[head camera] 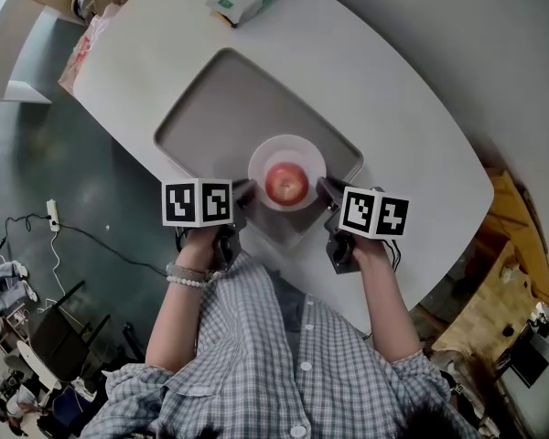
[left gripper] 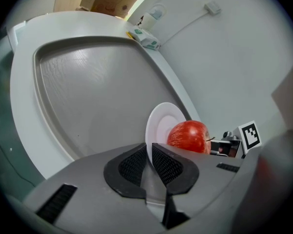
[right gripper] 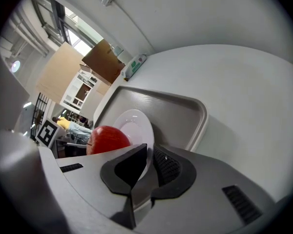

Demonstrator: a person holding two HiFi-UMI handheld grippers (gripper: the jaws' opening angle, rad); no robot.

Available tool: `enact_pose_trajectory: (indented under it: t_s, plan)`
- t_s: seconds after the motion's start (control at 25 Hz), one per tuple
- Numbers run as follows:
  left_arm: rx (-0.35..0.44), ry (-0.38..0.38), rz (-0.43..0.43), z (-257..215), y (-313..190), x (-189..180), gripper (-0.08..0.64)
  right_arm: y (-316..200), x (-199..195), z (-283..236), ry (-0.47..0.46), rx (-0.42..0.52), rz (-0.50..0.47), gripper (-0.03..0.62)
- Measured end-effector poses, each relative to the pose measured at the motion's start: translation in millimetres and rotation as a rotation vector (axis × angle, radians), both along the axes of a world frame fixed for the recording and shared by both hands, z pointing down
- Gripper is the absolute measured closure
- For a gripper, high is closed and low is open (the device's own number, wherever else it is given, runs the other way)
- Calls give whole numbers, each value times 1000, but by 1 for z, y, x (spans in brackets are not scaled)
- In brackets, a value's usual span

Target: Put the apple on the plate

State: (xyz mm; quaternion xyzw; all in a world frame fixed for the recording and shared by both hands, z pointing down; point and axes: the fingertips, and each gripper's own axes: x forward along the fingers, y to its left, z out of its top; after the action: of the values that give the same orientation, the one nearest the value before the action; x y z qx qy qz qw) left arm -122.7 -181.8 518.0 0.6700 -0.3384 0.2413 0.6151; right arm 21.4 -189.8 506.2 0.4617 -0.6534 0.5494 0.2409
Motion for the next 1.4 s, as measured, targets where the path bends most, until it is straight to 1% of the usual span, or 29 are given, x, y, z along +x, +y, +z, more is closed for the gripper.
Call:
enact_pose_trajectory:
  t_s: [0.2,0.48,0.72,0.88,1.04,1.2,1.4]
  plan:
    - [28,-6,3,-1,-1,1,525,-2,0,1,32,18,-6,545]
    - [68,-6,21,-5,1,3,525,-1,1,-4,37,54,0,543]
    - [93,-24,2,-7,0,-3,523,-4,-4,-9,1,91,-3,543]
    - [111,-14,-8,-9,-1,-5,509,-5,-6,-9,1,108,-19,545]
    - [124,-16,-18,-12,-2,-6,499,-3,-8,-10,-22,114,-25,545]
    - [133,-20,-23,-13,-3,-9,499,-7,-5,-14,-2,156,-31,545]
    - [153,-21,-25,-17,-1,-9,499,-13,-3,-21,-4,205,-32,543]
